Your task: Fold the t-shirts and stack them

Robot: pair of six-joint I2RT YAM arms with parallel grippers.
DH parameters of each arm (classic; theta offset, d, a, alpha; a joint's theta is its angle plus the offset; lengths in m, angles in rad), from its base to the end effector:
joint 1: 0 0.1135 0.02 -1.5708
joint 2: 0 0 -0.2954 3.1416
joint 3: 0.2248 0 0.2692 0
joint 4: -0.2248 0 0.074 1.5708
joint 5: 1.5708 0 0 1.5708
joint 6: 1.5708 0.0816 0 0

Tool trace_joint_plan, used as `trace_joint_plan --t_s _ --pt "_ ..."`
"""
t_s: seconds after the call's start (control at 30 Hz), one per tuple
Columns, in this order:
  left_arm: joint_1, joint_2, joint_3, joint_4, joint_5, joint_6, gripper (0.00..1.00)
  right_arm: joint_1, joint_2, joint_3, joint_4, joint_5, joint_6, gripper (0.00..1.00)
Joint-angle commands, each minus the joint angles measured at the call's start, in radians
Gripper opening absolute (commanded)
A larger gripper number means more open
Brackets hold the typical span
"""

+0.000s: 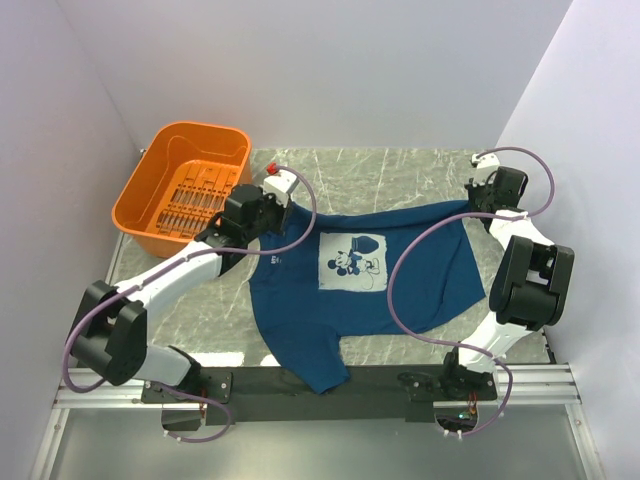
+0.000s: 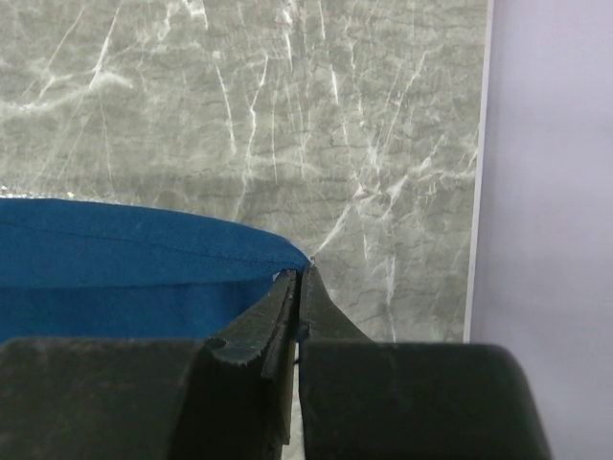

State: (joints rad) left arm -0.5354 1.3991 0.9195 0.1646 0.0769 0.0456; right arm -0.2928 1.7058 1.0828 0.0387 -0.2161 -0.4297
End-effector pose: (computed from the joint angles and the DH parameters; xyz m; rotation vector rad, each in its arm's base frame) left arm 0.3217 -0.1981 0.2886 0.5965 1.8095 -0.4063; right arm 0.4226 -0.1091 0.2170 -0.2711 2.1286 -0.1896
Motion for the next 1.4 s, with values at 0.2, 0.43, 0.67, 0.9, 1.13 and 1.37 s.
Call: trace_joint_plan --t_s 0.2,0.43,0.67,0.9,1.13,1.37 --pt "-0.026 -0.051 -0.01 -0.02 -0.032 0.016 0.0 -0.012 -0.023 -0.032 0.026 0.026 -0.049 0.03" --pt "-0.04 -0.041 -0.008 -0.039 -0.04 0.02 0.0 -0.012 0.028 -0.018 -0.03 0.046 -0.076 0.03" --pt "-0.044 -0.042 -0.01 -0.05 -0.046 0.019 0.01 -0.014 -0.02 -0.073 -0.005 0.027 -0.103 0.03" --pt "-0.044 -0.038 0.002 -0.053 -0.072 0.011 0.0 -0.012 -0.04 -0.024 -0.003 0.03 -0.066 0.03" --pt "-0.044 -0.045 0.021 -0.057 -0.109 0.014 0.0 0.003 -0.049 0.066 0.036 0.05 -0.003 0.02" --pt "-0.044 -0.035 0.036 -0.076 -0.109 0.025 0.0 0.075 -0.023 0.083 0.036 0.102 -0.072 0.02"
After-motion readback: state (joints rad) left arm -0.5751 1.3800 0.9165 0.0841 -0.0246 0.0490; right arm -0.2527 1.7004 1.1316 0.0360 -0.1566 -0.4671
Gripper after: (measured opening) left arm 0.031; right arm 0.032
